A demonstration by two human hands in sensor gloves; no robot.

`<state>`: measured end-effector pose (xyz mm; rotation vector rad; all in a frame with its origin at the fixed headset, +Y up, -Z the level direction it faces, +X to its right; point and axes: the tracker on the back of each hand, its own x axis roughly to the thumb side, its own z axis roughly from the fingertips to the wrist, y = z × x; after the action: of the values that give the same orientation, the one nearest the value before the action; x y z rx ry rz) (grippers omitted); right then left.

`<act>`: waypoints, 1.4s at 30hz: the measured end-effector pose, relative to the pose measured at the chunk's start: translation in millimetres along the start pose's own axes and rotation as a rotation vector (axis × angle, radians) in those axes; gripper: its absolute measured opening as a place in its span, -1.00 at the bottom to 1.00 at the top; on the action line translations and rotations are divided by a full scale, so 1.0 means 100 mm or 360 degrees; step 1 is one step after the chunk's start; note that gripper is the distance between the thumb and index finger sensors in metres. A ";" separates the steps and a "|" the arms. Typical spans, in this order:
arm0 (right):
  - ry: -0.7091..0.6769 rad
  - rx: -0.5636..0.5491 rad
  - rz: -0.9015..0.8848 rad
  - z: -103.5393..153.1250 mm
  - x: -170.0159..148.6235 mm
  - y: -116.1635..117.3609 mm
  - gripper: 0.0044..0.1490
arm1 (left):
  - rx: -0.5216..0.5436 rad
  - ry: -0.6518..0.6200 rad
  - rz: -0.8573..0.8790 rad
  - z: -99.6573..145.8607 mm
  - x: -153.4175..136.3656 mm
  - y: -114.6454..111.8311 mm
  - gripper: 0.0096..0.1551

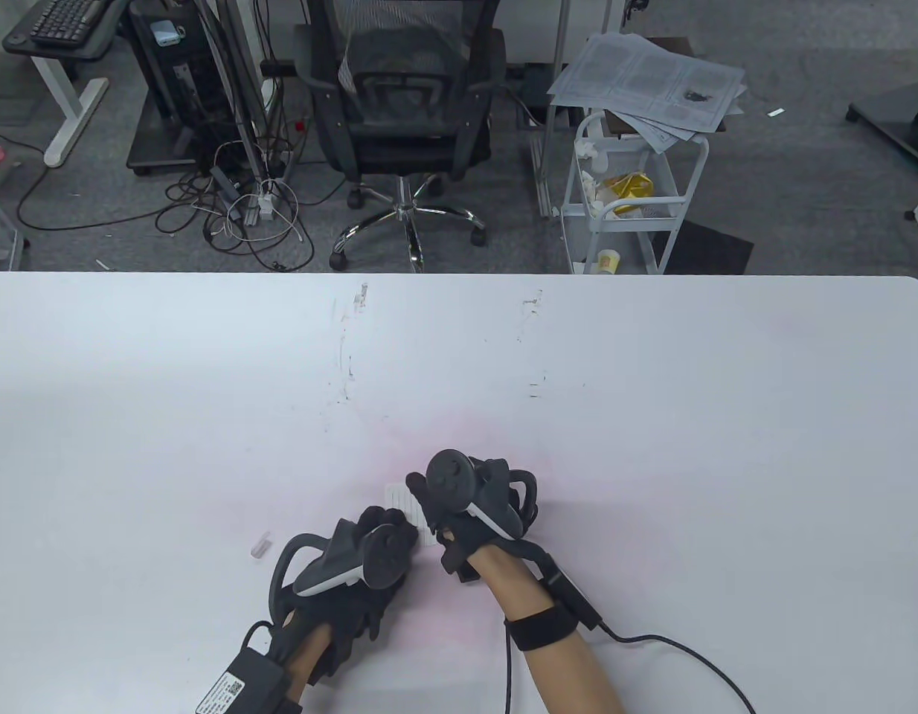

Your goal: Squeeze and apply correction pen on text

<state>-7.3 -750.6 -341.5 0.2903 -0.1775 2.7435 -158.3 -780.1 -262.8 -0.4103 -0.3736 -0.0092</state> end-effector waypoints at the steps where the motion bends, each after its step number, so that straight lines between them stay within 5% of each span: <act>1: -0.0018 0.0036 -0.0009 -0.01 0.00 0.00 -0.51 | 0.0000 0.0000 -0.0001 0.00 0.00 0.00 -0.27; 42: -0.0025 0.0007 0.0045 0.00 -0.05 -0.06 -0.51 | -0.0001 0.0001 0.0000 0.00 0.00 0.00 -0.27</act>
<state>-0.4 -746.8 -341.8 0.3131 -0.1812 2.7704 -158.9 -780.3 -262.6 -0.4109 -0.3728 -0.0092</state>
